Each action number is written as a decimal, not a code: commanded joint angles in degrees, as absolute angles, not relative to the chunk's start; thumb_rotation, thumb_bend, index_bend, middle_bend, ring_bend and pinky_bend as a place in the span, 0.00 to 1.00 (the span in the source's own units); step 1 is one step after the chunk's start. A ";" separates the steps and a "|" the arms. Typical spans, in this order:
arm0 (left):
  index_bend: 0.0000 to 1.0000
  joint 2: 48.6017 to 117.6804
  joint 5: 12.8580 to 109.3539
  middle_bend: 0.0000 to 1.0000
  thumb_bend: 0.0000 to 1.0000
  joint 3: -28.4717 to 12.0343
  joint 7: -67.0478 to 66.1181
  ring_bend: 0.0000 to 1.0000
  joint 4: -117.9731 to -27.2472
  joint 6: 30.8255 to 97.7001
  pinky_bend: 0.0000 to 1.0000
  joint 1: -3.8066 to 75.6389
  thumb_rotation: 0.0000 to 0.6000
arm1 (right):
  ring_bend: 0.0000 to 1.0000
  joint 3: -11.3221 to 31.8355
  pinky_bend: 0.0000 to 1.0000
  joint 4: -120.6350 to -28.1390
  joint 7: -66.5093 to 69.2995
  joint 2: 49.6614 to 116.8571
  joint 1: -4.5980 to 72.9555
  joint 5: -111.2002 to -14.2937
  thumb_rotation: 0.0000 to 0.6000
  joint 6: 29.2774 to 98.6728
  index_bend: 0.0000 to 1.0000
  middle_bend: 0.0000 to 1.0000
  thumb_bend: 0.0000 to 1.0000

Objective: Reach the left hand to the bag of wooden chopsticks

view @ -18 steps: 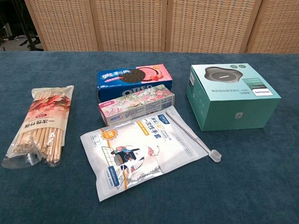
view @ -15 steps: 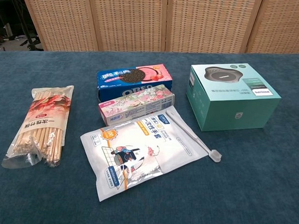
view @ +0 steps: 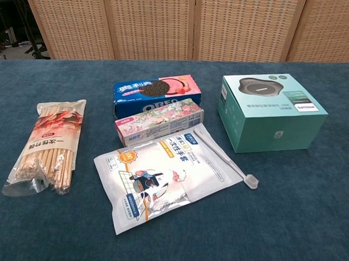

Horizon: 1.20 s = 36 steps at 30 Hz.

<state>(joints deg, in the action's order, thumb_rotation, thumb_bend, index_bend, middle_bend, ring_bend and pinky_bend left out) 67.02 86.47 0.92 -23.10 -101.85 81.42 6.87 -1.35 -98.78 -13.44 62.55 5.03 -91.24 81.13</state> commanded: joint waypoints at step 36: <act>0.00 68.13 86.87 0.04 0.28 0.06 -21.49 0.10 -100.98 81.28 0.07 7.61 1.00 | 0.00 -0.98 0.00 -98.40 -13.58 62.91 5.19 -90.56 1.00 80.88 0.00 0.00 0.13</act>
